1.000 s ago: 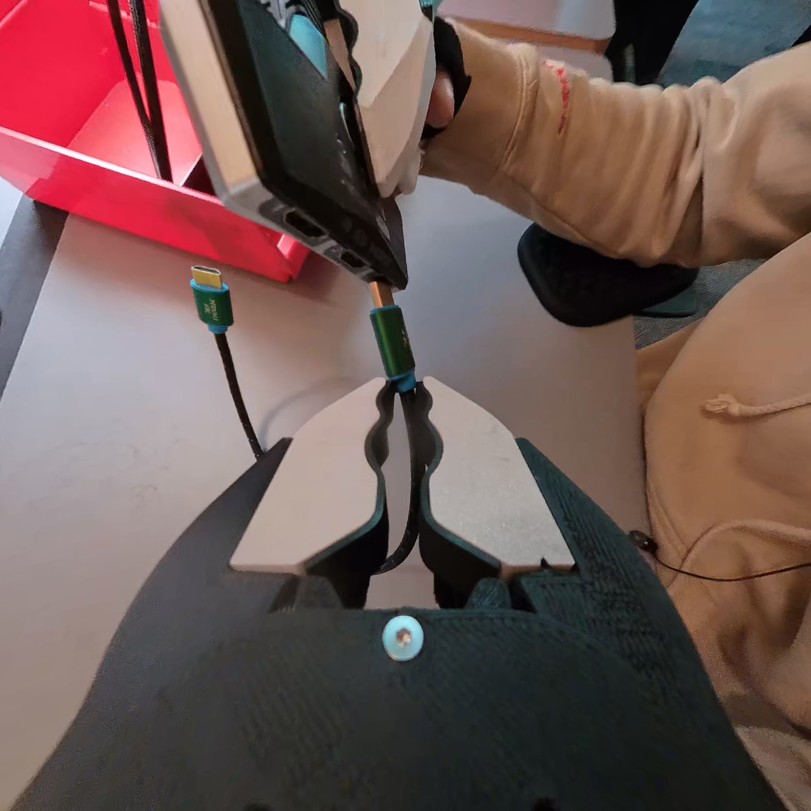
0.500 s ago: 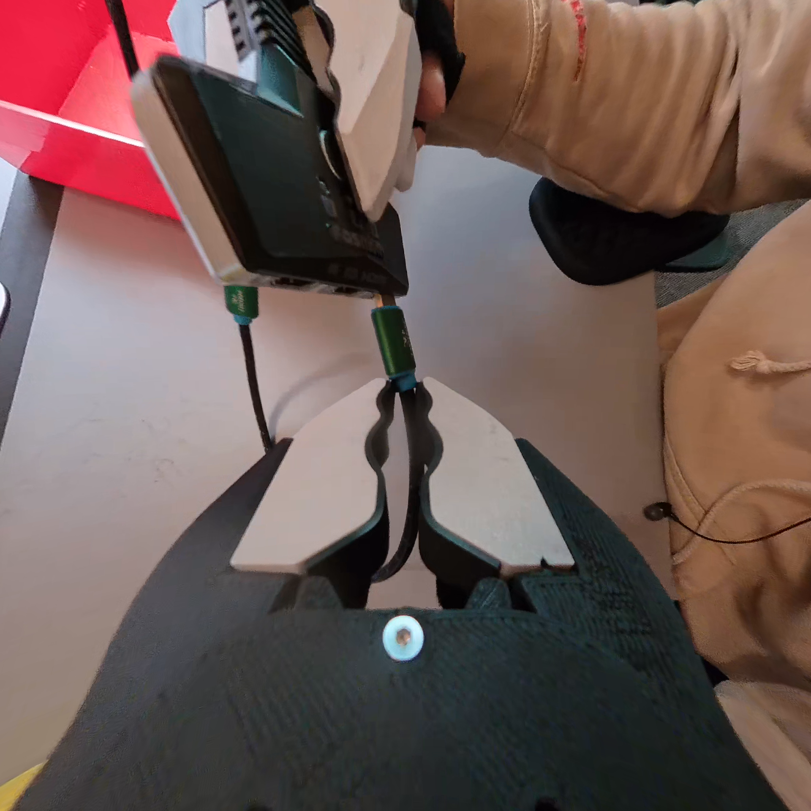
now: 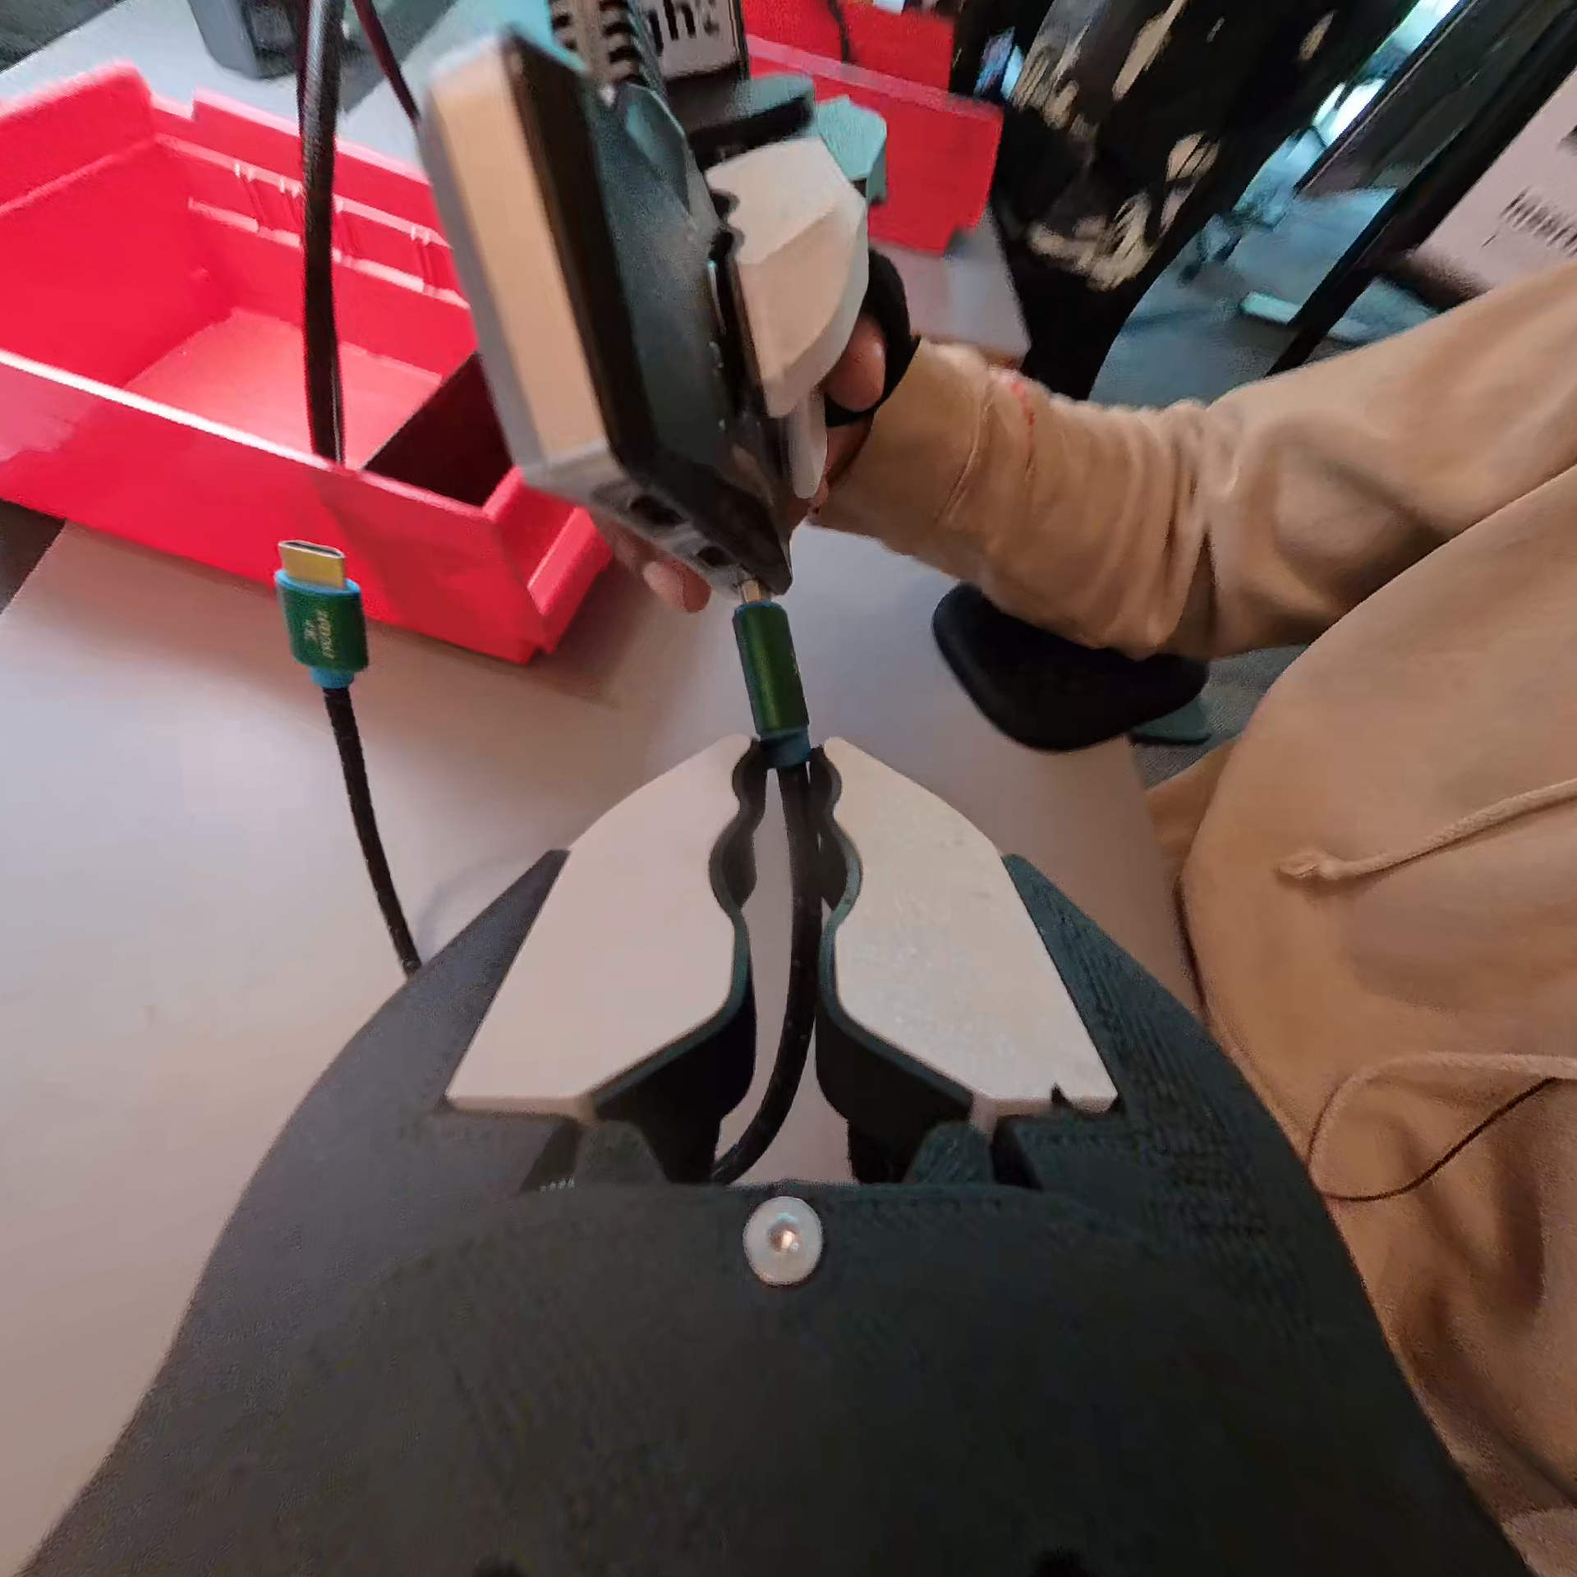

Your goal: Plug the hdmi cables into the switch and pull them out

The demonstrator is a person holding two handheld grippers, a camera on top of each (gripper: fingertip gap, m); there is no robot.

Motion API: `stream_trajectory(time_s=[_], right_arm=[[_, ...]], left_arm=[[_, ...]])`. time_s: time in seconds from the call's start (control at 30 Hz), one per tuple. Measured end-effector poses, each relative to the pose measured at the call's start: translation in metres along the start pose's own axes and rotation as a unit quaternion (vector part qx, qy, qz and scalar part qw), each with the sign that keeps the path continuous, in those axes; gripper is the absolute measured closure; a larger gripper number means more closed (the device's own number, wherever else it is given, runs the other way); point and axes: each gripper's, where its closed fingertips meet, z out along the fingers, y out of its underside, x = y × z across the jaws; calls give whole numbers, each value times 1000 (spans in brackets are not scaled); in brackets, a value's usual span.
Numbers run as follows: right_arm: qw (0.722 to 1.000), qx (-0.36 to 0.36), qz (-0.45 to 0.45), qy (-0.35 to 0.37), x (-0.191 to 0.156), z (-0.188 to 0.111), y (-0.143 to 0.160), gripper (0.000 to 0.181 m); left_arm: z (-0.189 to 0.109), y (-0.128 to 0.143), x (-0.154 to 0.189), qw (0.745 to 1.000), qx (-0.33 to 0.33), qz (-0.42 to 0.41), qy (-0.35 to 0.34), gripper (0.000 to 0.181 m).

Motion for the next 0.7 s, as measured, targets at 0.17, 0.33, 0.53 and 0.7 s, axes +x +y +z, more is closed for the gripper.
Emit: stream_trajectory(time_s=[0.17, 0.33, 0.53, 0.7], right_arm=[[999, -13, -25, 25, -1, -8, -8, 157], [995, -74, -50, 35, -3, -9, 7, 151], [991, -111, -67, 26, -9, -3, 18, 157], [989, -85, -115, 45, -7, 0, 10, 158]], left_arm=[[-11, -17, 0, 998, 63, -8, 10, 171], [-25, -20, 2, 997, 74, -4, 4, 171], [-31, -13, 0, 999, 49, 3, -18, 171], [-35, -19, -7, 996, 85, -30, -19, 168]])
